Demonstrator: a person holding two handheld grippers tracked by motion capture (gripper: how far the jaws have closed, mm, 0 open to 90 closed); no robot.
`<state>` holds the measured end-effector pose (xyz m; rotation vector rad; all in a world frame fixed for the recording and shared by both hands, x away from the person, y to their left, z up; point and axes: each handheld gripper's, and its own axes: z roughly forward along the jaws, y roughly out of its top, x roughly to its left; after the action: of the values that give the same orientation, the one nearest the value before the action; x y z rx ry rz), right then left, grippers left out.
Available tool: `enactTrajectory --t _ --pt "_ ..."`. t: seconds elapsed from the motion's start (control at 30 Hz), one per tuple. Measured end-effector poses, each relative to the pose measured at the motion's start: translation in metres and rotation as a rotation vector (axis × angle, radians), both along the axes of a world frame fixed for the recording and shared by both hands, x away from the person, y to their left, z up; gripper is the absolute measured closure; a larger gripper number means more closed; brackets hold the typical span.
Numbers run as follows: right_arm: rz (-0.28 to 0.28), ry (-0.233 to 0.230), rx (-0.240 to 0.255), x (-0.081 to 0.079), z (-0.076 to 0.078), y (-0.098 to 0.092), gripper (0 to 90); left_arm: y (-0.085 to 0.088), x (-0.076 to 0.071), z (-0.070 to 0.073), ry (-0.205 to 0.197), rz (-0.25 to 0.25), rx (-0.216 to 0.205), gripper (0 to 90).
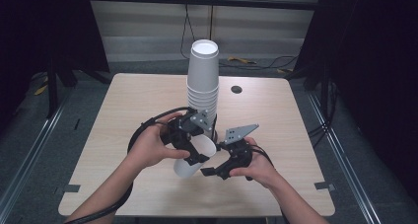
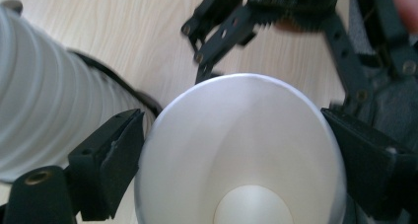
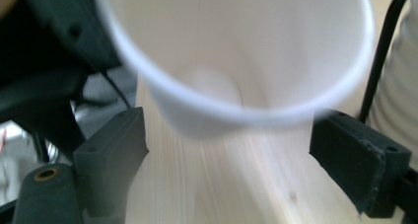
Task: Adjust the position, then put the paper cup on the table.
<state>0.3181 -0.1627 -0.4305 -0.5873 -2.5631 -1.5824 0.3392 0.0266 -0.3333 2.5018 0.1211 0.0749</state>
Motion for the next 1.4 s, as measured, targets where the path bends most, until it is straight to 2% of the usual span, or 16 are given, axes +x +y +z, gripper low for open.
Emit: enactTrajectory --t 0.1,0.23,0.27,0.3,0.53,0.6,0.77,0.87,0.97,1.03,1.07,1.13,1.17,1.3,1.37,1.4 --pt "-0.009 0.003 0.082 0.0 0.0 0.003 13.3 -0.003 0.001 0.003 0.01 -0.007 -0.04 12.2" --pt "-0.012 -0.009 0.111 0.0 0.001 0.007 13.6 -0.006 0.0 0.001 0.024 -0.009 -0.054 12.1" --pt "-0.027 -0.013 0.141 0.0 0.002 0.008 15.8 -0.007 0.0 0.001 0.018 -0.006 -0.061 12.0" --pt "-0.027 -0.013 0.141 0.0 0.002 0.008 15.8 -0.007 0.0 0.0 0.01 -0.009 -0.064 12.0" --pt "-0.023 -0.046 0.061 -0.001 0.005 0.007 20.7 -0.005 -0.001 -0.005 0.011 -0.015 -0.059 12.1" --pt "-0.024 -0.07 0.026 -0.002 0.006 0.007 21.5 -0.006 -0.002 -0.006 -0.006 -0.022 -0.049 11.7" --pt "-0.017 -0.118 -0.049 -0.004 0.007 0.007 21.7 -0.005 -0.004 -0.01 -0.01 -0.009 -0.047 10.8" --pt "-0.015 -0.128 -0.071 -0.005 0.007 0.006 22.3 -0.006 -0.005 -0.011 -0.017 -0.01 -0.042 10.9" --pt "-0.029 -0.131 -0.09 -0.005 0.006 0.004 22.4 -0.006 -0.006 -0.01 -0.042 -0.008 -0.037 11.0" --pt "-0.032 -0.142 -0.131 -0.004 0.002 0.002 22.3 -0.002 -0.006 -0.005 -0.046 0.01 -0.065 12.2" --pt "-0.039 -0.139 -0.138 -0.004 -0.001 0.0 22.2 0.001 -0.005 -0.002 -0.05 0.018 -0.081 13.0" --pt "-0.052 -0.116 -0.117 -0.003 -0.005 -0.006 22.0 0.009 -0.002 0.002 -0.046 0.03 -0.095 13.4" --pt "-0.067 -0.13 -0.13 -0.003 -0.006 -0.008 21.8 0.013 -0.001 0.002 -0.042 0.043 -0.098 13.4" --pt "-0.103 -0.137 -0.147 0.001 -0.008 -0.02 21.1 0.025 0.001 -0.01 -0.027 0.071 -0.071 13.9" --pt "-0.128 -0.156 -0.175 0.002 -0.01 -0.025 20.8 0.028 0.003 -0.02 -0.023 0.088 -0.051 14.2" --pt "-0.133 -0.146 -0.165 0.003 -0.012 -0.028 20.7 0.03 0.003 -0.025 -0.014 0.096 -0.046 14.2"
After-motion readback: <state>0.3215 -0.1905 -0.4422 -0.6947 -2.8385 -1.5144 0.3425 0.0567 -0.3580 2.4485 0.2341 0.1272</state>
